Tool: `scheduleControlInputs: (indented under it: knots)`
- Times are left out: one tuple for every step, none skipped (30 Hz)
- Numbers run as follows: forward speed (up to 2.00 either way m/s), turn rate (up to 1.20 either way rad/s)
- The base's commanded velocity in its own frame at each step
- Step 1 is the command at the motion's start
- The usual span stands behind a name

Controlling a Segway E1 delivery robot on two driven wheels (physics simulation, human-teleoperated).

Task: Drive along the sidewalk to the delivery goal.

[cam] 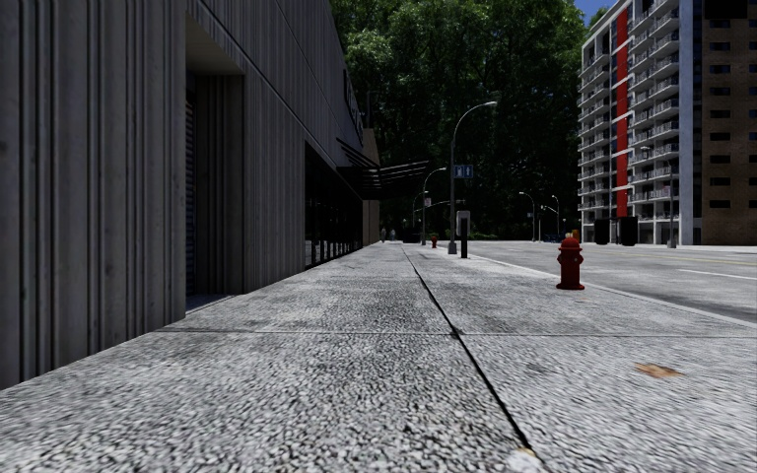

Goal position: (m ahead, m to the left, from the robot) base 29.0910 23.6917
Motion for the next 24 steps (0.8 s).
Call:
scheduleControlInputs:
  knots:
    - [0.0, 0.0]
    - [0.0, 0.0]
    - [0.0, 0.0]
    - [0.0, 0.0]
    - [0.0, 0.0]
    - [0.0, 0.0]
    - [0.0, 0.0]
    - [0.0, 0.0]
    - [0.0, 0.0]
    - [0.0, 0.0]
    - [0.0, 0.0]
    - [0.0, 0.0]
    - [0.0, 0.0]
    - [0.0, 0.0]
    - [0.0, 0.0]
    - [0.0, 0.0]
    - [0.0, 0.0]
    - [0.0, 0.0]
    - [0.0, 0.0]
    - [0.0, 0.0]
    - [0.0, 0.0]
    - [0.0, 0.0]
    - [0.0, 0.0]
    - [0.0, 0.0]
